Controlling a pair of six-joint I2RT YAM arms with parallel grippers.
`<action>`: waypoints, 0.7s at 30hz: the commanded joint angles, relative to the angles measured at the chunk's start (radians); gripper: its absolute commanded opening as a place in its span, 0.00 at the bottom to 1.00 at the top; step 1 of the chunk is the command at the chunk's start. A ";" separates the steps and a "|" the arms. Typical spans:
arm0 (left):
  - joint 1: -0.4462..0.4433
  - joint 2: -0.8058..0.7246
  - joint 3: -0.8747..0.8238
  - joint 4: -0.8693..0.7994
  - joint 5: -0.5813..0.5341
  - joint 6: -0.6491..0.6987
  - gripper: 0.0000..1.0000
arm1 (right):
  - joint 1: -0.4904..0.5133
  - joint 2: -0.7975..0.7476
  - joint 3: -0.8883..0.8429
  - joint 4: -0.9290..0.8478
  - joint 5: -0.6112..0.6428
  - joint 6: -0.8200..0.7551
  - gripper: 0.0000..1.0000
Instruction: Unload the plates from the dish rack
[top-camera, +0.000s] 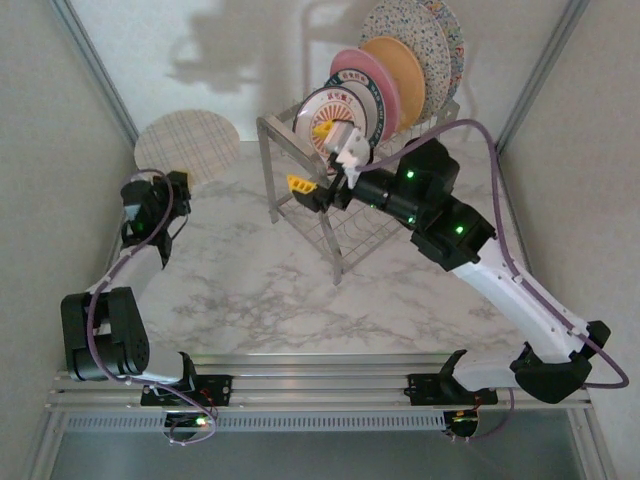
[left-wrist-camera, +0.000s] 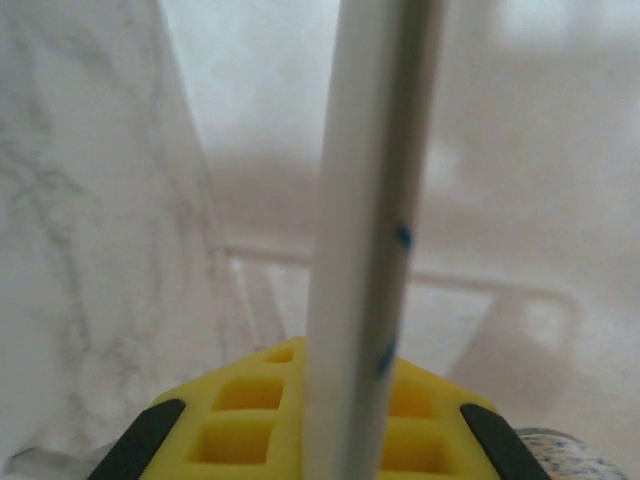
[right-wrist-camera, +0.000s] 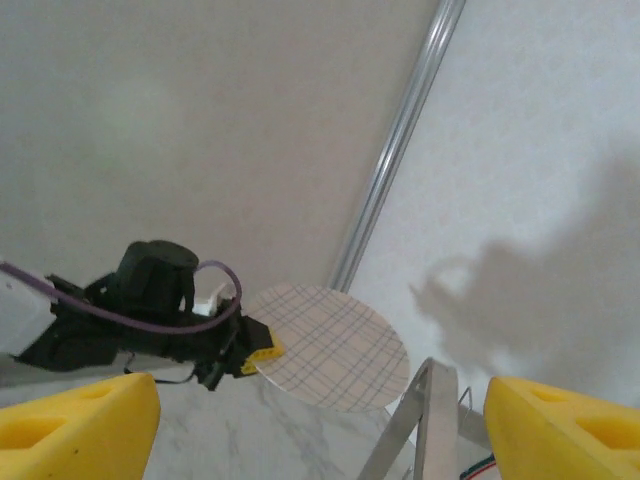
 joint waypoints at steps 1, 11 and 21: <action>0.008 0.027 -0.039 0.196 0.014 0.047 0.00 | 0.053 -0.017 -0.018 -0.025 0.138 -0.094 0.86; 0.008 0.278 -0.059 0.361 0.073 0.078 0.00 | 0.095 0.009 -0.008 -0.001 0.153 -0.039 0.86; 0.009 0.479 0.050 0.369 0.111 0.111 0.00 | 0.096 0.017 0.010 -0.009 0.181 -0.001 0.86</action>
